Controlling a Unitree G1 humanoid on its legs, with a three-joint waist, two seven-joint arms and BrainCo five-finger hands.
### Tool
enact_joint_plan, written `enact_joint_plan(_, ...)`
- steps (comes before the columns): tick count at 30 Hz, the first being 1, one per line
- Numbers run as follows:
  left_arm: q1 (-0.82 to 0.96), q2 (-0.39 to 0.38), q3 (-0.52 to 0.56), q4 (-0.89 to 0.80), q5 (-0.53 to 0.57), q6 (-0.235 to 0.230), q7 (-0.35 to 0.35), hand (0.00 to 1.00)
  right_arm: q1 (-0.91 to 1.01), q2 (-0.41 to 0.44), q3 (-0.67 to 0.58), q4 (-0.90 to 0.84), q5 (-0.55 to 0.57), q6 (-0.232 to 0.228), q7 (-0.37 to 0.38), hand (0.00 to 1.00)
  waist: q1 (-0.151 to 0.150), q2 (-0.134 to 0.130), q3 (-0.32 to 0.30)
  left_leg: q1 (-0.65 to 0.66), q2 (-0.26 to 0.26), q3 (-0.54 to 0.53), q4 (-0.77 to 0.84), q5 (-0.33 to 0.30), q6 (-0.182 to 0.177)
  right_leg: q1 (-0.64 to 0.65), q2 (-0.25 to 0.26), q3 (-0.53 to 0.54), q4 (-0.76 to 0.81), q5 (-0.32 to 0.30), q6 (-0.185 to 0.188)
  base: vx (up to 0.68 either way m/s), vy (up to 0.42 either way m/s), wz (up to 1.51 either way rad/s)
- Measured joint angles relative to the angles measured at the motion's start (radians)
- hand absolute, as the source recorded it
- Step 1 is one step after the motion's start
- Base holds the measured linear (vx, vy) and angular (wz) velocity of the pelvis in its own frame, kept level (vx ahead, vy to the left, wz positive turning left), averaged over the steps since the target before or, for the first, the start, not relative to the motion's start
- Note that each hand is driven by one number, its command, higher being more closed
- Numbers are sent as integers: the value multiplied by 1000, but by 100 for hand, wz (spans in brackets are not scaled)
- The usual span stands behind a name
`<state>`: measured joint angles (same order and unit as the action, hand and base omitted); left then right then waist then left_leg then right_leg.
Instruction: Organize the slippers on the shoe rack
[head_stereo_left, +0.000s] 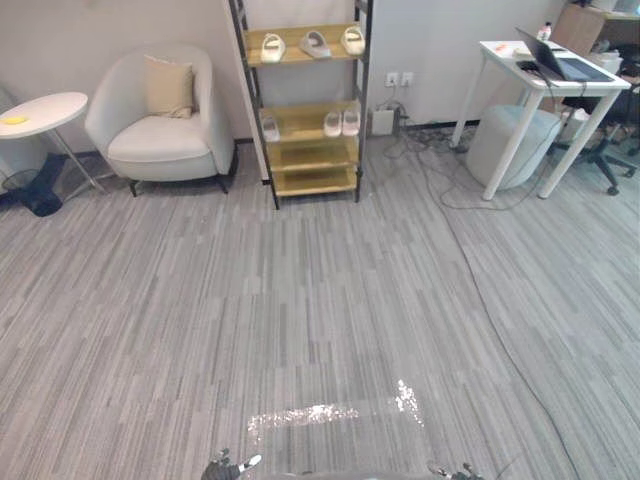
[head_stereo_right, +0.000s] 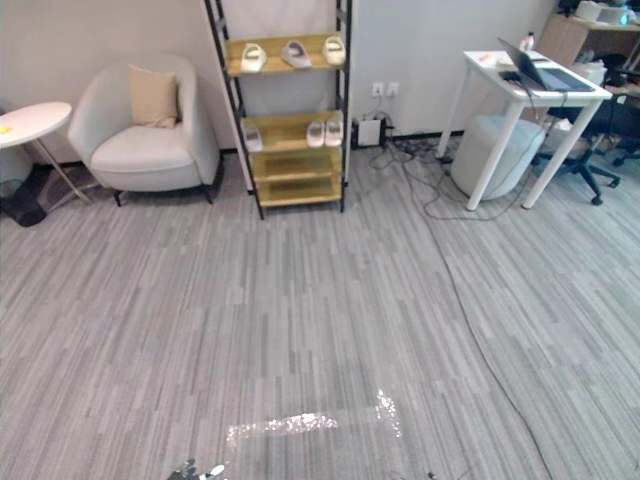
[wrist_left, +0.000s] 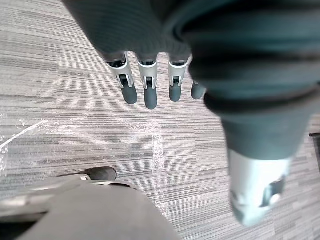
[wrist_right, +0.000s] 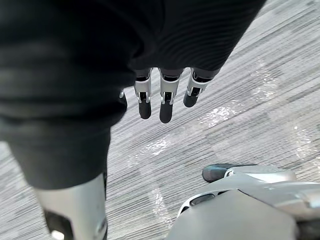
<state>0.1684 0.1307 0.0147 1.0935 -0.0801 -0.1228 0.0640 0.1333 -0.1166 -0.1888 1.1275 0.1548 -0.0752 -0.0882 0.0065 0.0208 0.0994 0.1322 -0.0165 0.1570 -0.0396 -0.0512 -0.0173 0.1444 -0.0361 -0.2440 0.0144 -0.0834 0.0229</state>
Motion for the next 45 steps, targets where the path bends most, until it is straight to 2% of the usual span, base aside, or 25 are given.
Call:
enact_joint_plan(10, -21, 12, 0, -1, 11, -2, 1, 0, -78, 21, -5, 1, -36, -8, 1, 0, 2, -16, 35, 46, 3, 0, -43, 13, -21, 33, 8, -22, -22, -6, 14, 30, -23, 3)
enact_joint_plan(14, -26, 12, 0, -1, 10, -1, 1, 0, -108, 62, -3, -2, -38, -12, 4, 0, 6, -16, 41, 48, 3, -3, -47, 16, -25, 34, 7, -25, -22, -8, 25, -25, -13, 2)
enact_joint_plan(23, -30, 15, 0, -1, 10, -1, 8, 0, -114, 67, 1, -3, -37, -14, 5, 0, 7, -23, 54, 62, 2, -6, -62, 23, -31, 49, 7, -34, -25, -9, 24, -29, -10, 1)
enact_joint_plan(26, -37, 19, 0, -1, 8, -1, 17, 0, -115, 68, 11, -2, -35, -14, 4, 0, 8, -32, 59, 45, 3, -12, -43, 18, -30, 50, 6, -46, -28, -9, 23, -39, -22, 11)
enact_joint_plan(27, -57, 28, 0, -2, 6, 0, 19, 0, -120, 71, 32, -3, -34, -16, 2, 0, 7, -46, 74, -26, 9, -17, 95, -47, -27, 46, 1, -60, -28, -10, 16, -35, -33, 25)
enact_joint_plan(28, -65, 30, 0, -4, 4, 0, 20, 0, -123, 67, 38, -3, -34, -16, 2, 0, 10, -45, 85, -76, 24, -3, 208, -94, -34, 46, 3, -63, -28, -14, 7, -16, -23, 22)
enact_joint_plan(29, -68, 30, 0, -3, 3, 0, 19, 0, -124, 66, 38, -3, -34, -16, 3, 0, 12, -44, 88, -96, 30, 2, 251, -107, -35, 46, 5, -65, -27, -15, 4, -41, 0, 18)
enact_joint_plan(30, -79, 31, 4, -4, -2, 0, 20, 0, -132, 63, 38, -1, -31, -16, 0, 0, 20, -38, 107, -187, 63, 49, 456, -140, -49, 48, 9, -69, -25, -28, -10, -56, 14, 11)
enact_joint_plan(31, -81, 29, 7, -5, -2, 0, 20, 0, -132, 60, 42, 0, -30, -16, -1, 0, 20, -38, 112, -212, 74, 60, 512, -141, -50, 51, 9, -66, -23, -34, -12, -64, 26, -4)
enact_joint_plan(32, -84, 18, 10, -20, -5, 0, 23, 0, -133, 41, 58, -1, -29, -16, -2, 0, 35, -18, 121, -284, 120, 96, 678, -138, -52, 55, 20, -46, -16, -44, -9, 37, 89, -34)
enact_joint_plan(33, -79, 6, 25, -29, -13, -2, 26, 0, -137, 31, 74, -1, -25, -16, -4, 0, 51, -1, 131, -340, 157, 113, 796, -160, -32, 72, 27, -23, -15, -50, -17, 59, 85, -40)
enact_joint_plan(34, -77, 2, 30, -29, -16, -2, 27, 0, -139, 28, 75, 0, -25, -15, -5, 0, 53, 3, 134, -347, 163, 114, 809, -175, -25, 76, 25, -14, -14, -51, -18, 123, 130, -41)
enact_joint_plan(35, -75, -3, 38, -29, -30, -2, 27, 0, -140, 24, 75, 0, -25, -14, -10, 0, 56, 6, 138, -372, 165, 107, 799, -206, -24, 84, 11, 6, -12, -52, -19, 126, 130, -46)
enact_joint_plan(36, -75, -7, 38, -31, -38, -3, 29, 0, -143, 24, 76, 0, -26, -14, -11, 0, 59, 3, 139, -386, 160, 106, 707, -207, -34, 78, -18, 28, -4, -63, -1, 206, 220, -46)
enact_joint_plan(37, -75, -7, 38, -31, -38, -3, 29, 0, -143, 24, 76, 0, -26, -14, -11, 0, 60, 3, 139, -386, 157, 105, 671, -205, -37, 76, -26, 34, -1, -66, 3, 234, 273, -55)
enact_joint_plan(38, -74, -8, 38, -31, -38, -2, 30, 0, -142, 23, 77, -1, -26, -14, -11, 0, 59, 10, 139, -378, 140, 79, 482, -163, -71, 72, -53, 58, 0, -88, 38, 295, 345, -56)
enact_joint_plan(39, -61, -19, 40, -31, -38, -1, 30, 0, -142, 7, 85, -2, -27, -14, -11, 0, 67, 26, 131, -352, 134, 79, 379, -66, -90, 72, -61, 87, -8, -97, 62, 214, 255, -55)
enact_joint_plan(40, -60, -19, 41, -32, -38, -2, 30, 0, -142, 8, 87, -2, -26, -14, -11, 0, 71, 31, 127, -346, 127, 85, 363, -43, -83, 74, -65, 94, -8, -97, 67, 317, 241, -44)
enact_joint_plan(42, -76, -6, 43, -32, -38, -4, 30, 0, -148, 24, 97, -2, -29, -14, -10, 0, 84, 2, 119, -336, 69, 113, 331, -67, -29, 62, -103, 95, 55, -103, 85, 507, 211, -13)
enact_joint_plan(43, -77, -5, 48, -32, -39, -3, 30, 0, -149, 30, 97, -1, -32, -13, -9, 0, 89, -12, 114, -332, 45, 124, 344, -82, 14, 66, -116, 84, 71, -115, 87, 399, 135, -3)
enact_joint_plan(44, -77, -5, 49, -32, -38, -3, 30, 0, -147, 31, 97, 0, -34, -13, -9, 0, 93, -12, 114, -332, 42, 127, 355, -88, 33, 66, -122, 86, 78, -118, 92, 376, 121, -17)
enact_joint_plan(45, -77, -6, 53, -28, -38, -2, 30, 0, -160, 37, 115, 0, -36, -14, -9, 0, 104, -15, 115, -293, 38, 155, 371, -127, 48, 35, -146, 111, 215, -140, 128, 353, 126, -28)
